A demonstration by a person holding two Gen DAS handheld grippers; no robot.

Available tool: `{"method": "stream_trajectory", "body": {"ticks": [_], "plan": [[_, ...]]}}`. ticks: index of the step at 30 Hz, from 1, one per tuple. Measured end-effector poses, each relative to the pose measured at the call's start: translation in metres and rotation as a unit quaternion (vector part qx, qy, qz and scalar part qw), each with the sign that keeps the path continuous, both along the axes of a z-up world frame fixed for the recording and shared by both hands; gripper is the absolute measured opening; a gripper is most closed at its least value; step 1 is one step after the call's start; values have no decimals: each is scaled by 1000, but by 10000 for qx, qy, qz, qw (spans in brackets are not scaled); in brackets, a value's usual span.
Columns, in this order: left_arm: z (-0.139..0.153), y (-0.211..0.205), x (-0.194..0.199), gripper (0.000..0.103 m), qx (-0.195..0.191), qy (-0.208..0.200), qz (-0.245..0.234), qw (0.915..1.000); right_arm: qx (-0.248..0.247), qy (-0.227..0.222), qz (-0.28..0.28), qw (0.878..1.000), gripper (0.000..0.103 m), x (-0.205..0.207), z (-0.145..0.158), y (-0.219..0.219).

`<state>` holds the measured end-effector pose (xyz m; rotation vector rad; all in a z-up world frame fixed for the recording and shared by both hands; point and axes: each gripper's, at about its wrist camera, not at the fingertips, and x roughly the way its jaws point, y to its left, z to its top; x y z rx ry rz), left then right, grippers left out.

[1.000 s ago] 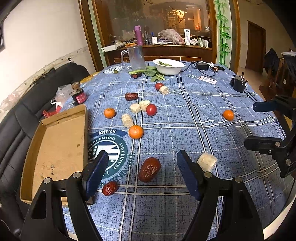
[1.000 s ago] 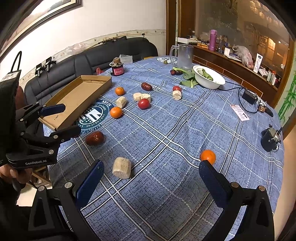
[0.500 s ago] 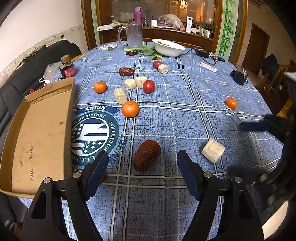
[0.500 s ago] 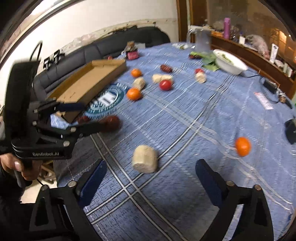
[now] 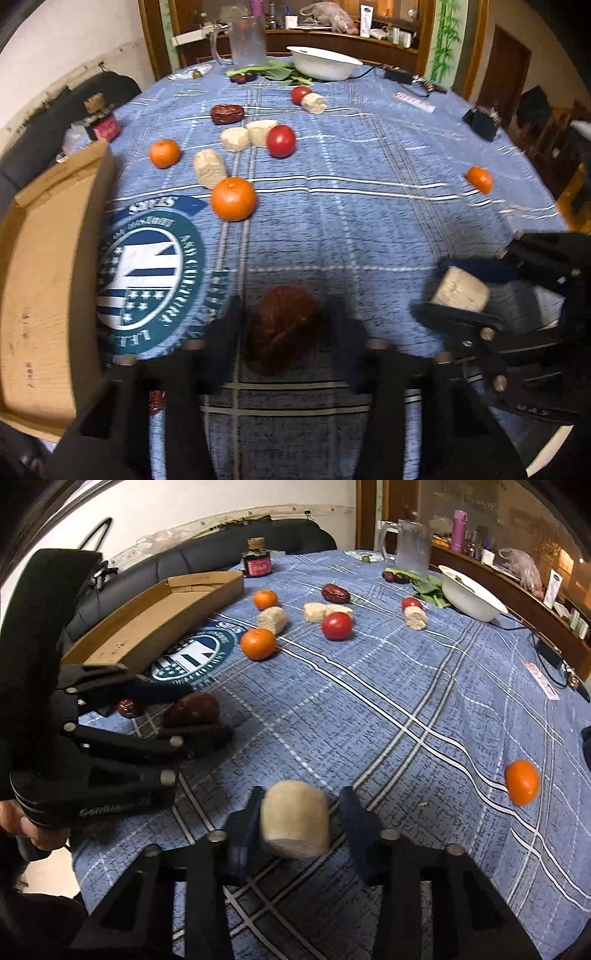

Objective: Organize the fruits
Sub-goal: 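Close left tool on red date while right tool grasps white yam chunk, then carry red date in left tool and yam chunk in right tool over cardboard tray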

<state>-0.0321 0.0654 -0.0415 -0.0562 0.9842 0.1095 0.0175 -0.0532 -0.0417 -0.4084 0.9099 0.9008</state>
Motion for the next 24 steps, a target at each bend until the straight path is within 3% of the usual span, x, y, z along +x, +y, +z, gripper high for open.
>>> {"method": "stream_trajectory", "body": {"ticks": [11,24], "plan": [[27,16,-27,34,-256,-304,91,9992,253,-6,27,9997,34,-15,27,-4],[50,66,-60,34,-445,-603,604,9954,402,-35,410,9983,33,-34,43,31]]}}
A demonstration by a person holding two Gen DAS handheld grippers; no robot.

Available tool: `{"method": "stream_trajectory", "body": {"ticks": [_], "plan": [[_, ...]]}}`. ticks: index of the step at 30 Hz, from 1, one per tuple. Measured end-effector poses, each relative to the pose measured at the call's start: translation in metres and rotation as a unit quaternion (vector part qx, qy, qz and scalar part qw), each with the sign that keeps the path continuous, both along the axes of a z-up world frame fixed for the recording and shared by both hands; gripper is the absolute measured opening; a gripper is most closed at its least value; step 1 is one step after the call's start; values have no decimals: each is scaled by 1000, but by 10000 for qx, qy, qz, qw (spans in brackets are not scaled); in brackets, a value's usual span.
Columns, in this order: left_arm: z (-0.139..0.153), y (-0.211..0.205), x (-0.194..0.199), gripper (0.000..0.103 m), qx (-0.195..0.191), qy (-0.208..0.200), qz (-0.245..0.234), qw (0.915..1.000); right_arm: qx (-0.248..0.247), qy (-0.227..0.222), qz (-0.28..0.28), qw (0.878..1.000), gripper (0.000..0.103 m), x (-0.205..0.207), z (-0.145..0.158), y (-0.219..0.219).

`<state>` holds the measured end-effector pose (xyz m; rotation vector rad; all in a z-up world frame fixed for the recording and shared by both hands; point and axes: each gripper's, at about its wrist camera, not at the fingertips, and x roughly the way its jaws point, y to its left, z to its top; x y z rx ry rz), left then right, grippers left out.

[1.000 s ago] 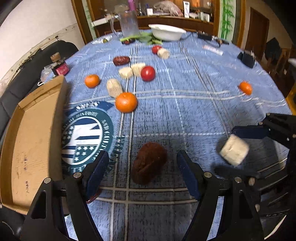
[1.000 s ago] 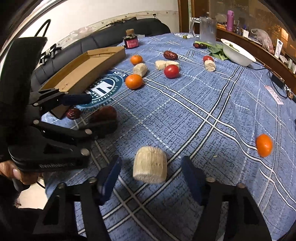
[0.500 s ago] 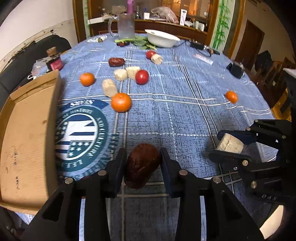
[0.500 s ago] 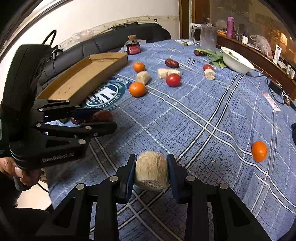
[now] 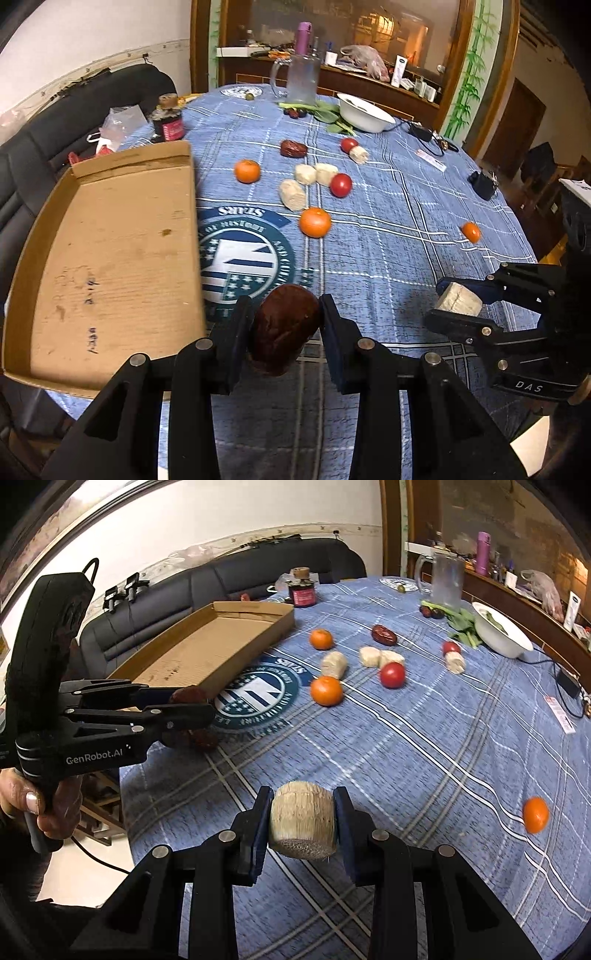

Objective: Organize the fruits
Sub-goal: 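Carry red date in left tool and yam chunk in right tool over cardboard tray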

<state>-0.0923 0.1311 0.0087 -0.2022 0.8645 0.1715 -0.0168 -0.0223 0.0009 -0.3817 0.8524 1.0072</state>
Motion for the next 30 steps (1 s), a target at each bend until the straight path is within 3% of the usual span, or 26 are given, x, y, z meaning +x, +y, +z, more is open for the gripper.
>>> {"method": "stream_trajectory", "body": {"ticks": [11,22,30], "plan": [[17,38,-22,34,56,-226,455,9987,313,85,446,9985,33,-11,15,42],[19,97,-49,34,103,-216,1170,9928,631,190,1225,9903,33,-37,24,124],[4,137,-57,34,99,-32,1601,9871,350,367,1664,9848,33,-50,-1,196]]}}
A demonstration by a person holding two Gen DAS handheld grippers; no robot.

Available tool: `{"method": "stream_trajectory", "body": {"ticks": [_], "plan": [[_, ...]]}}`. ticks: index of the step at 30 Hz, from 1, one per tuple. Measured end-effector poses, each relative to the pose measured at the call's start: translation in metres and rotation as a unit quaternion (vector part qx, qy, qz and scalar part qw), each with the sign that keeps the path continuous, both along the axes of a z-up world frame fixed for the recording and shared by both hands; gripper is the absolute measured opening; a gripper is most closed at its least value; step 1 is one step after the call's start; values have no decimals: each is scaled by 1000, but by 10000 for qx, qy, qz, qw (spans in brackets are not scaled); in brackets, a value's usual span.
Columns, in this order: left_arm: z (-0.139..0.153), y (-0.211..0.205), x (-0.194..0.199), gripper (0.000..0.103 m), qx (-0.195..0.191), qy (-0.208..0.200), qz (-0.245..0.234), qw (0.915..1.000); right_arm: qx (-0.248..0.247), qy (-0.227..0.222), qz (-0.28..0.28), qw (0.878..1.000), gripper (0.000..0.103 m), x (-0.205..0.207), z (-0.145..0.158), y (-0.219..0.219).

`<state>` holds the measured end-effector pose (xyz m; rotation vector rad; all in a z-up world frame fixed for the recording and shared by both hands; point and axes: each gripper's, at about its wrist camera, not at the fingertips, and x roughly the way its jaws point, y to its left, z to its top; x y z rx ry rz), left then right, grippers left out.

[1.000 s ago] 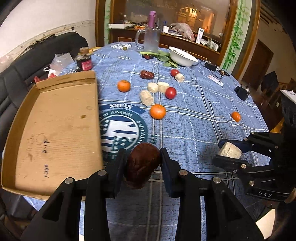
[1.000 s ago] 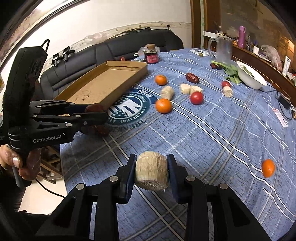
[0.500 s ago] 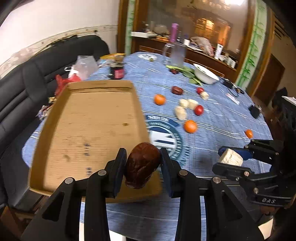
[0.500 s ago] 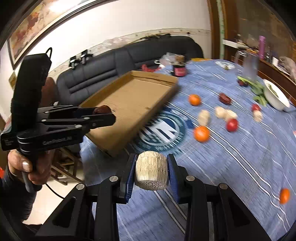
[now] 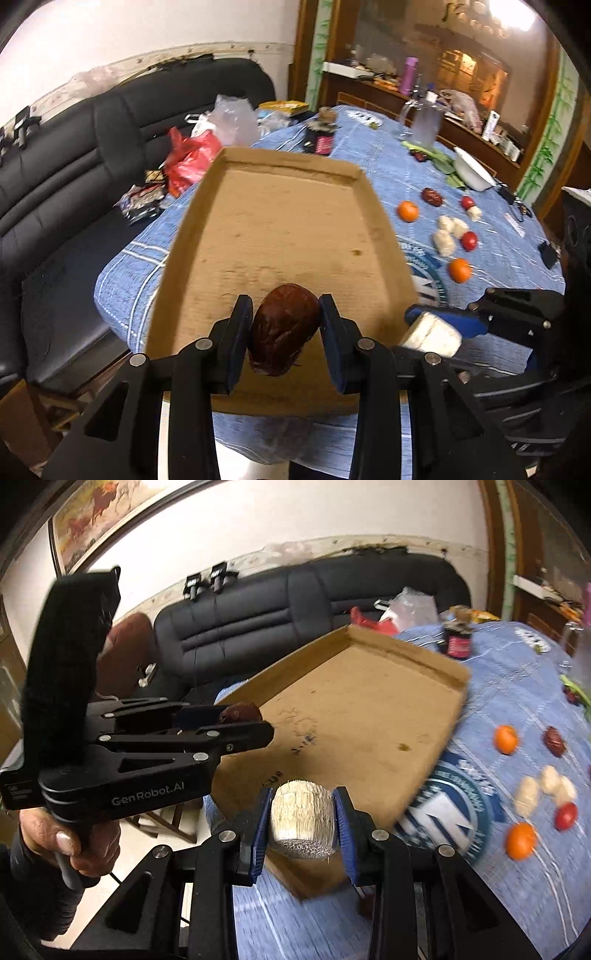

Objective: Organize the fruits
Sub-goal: 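Carry red date in left tool and yam chunk in right tool over cardboard tray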

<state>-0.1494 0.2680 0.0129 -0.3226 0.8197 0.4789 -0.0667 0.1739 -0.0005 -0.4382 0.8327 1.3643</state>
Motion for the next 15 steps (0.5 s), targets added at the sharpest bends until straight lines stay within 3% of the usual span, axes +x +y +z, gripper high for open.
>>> {"method": "stream_trajectory", "body": {"ticks": [7,15], "plan": [[-25,13,-1,34,-209,210,78,9995,-376,42,132,9992,33,-4,-28,26],[-39,15,2,34,-306,329,3,9990,-447,31,194,9988,35,-4,-34,29]]}}
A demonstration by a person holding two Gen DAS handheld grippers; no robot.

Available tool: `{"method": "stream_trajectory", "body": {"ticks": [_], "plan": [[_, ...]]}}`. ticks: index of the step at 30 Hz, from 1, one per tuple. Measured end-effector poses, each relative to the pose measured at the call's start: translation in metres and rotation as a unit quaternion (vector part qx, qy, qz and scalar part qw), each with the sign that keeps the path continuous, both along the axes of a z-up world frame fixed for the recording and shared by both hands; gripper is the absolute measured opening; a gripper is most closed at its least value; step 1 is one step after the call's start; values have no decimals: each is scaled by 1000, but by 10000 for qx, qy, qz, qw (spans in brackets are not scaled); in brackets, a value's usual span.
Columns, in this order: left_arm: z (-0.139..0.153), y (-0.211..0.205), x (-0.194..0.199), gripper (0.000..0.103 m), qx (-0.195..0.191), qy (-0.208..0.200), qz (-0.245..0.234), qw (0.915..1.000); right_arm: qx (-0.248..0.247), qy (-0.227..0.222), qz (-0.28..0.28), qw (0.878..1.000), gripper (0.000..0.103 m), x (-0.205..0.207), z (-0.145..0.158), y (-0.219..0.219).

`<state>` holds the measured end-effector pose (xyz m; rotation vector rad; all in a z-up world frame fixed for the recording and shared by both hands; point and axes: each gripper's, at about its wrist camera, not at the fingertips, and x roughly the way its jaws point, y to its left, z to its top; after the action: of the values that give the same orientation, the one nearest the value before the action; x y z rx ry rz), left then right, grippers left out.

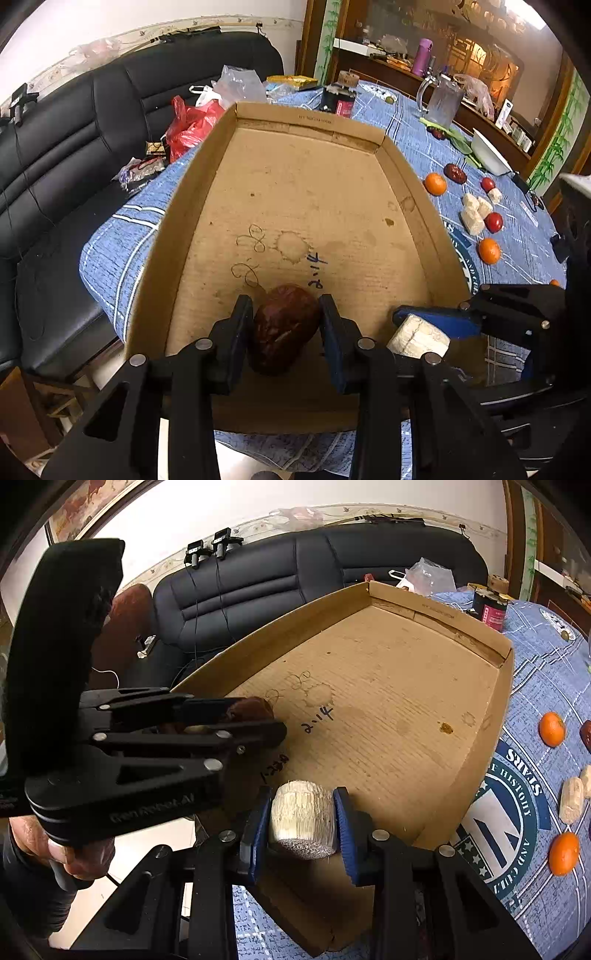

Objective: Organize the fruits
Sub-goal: 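Carry red date in left tool and yam chunk in right tool over cardboard tray, then open left tool to drop red date while right tool releases yam chunk into tray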

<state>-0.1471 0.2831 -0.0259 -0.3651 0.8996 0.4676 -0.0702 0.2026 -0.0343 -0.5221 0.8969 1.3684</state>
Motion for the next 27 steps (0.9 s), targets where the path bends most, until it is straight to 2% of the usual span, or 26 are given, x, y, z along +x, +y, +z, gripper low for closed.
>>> {"method": "stream_trajectory", "body": {"ticks": [5,6,8,10,13,27], "plan": [[0,-2,0,36,62,31,27,10000,21,-120,17,9999,36,-6,3,-4],[0,-2,-1,38,46,31,48,10000,32,-132,20,9999,40,-6,4,-5],[2,-2,-3,51,71,2,67,10000,81,-176,4,9998,44,-7,6,-9],[5,-4,-5,53,76,-19,72,9999,138,-179,7,9997,49,-7,10,-13],[9,-6,-6,56,146,-55,100,9998,232,-176,3,9996,49,-8,17,-21],[36,-30,-5,57,197,-327,1,9993,578,-121,-429,9973,50,5,45,-76]]}}
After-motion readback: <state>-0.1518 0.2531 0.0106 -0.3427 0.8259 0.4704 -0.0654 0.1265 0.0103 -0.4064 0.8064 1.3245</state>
